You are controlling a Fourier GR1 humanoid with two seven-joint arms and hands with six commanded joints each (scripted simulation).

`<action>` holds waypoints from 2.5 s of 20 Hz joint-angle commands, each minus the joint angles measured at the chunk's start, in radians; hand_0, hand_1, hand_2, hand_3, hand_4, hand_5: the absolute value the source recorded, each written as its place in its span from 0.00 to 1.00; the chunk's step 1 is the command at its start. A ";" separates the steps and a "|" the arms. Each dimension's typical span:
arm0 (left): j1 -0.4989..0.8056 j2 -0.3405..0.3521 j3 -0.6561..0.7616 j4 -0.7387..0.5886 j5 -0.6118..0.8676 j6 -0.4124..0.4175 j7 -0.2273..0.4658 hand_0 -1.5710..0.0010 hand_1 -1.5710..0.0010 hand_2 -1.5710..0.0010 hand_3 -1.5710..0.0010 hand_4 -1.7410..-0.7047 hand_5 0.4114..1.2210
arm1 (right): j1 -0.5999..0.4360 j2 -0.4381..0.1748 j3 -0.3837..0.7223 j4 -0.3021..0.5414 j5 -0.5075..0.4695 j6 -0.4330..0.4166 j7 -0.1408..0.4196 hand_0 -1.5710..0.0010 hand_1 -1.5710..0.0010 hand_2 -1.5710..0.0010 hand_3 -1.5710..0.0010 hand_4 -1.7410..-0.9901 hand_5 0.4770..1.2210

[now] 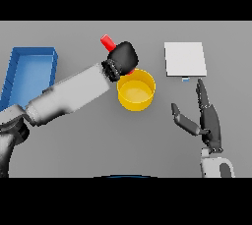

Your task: Pick up the red beaker and tilt it to pour out 1 green nut into yellow bowl. Pick up the yellow bowl and place it on the metallic measuring scale.

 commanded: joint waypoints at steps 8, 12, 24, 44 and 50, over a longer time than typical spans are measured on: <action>-0.107 -0.007 -0.140 0.057 -0.065 -0.030 -0.067 0.00 0.00 0.00 0.00 0.01 1.00 | 0.001 -0.001 0.010 0.009 0.037 -0.018 0.003 1.00 1.00 1.00 1.00 0.70 0.15; -0.149 -0.015 -0.208 0.076 -0.092 -0.012 -0.109 0.00 0.00 0.00 0.00 0.01 1.00 | -0.008 -0.009 0.006 0.018 0.035 -0.014 -0.016 1.00 1.00 1.00 1.00 0.71 0.15; -0.431 0.100 -0.074 0.237 0.044 0.071 -0.162 0.00 0.00 0.04 0.22 0.03 1.00 | -0.008 0.009 0.019 0.028 0.037 -0.015 -0.029 1.00 1.00 1.00 1.00 0.75 0.16; 0.152 0.499 0.580 0.085 0.970 0.548 0.344 0.00 0.00 0.00 0.07 0.00 1.00 | -0.042 -0.053 0.000 0.048 0.002 0.038 -0.055 1.00 1.00 1.00 1.00 0.71 0.21; 0.443 0.564 0.556 -0.219 1.075 0.726 0.495 0.00 0.00 0.00 0.08 0.00 1.00 | -0.045 -0.043 0.019 0.052 0.028 0.031 -0.040 1.00 1.00 1.00 1.00 0.70 0.25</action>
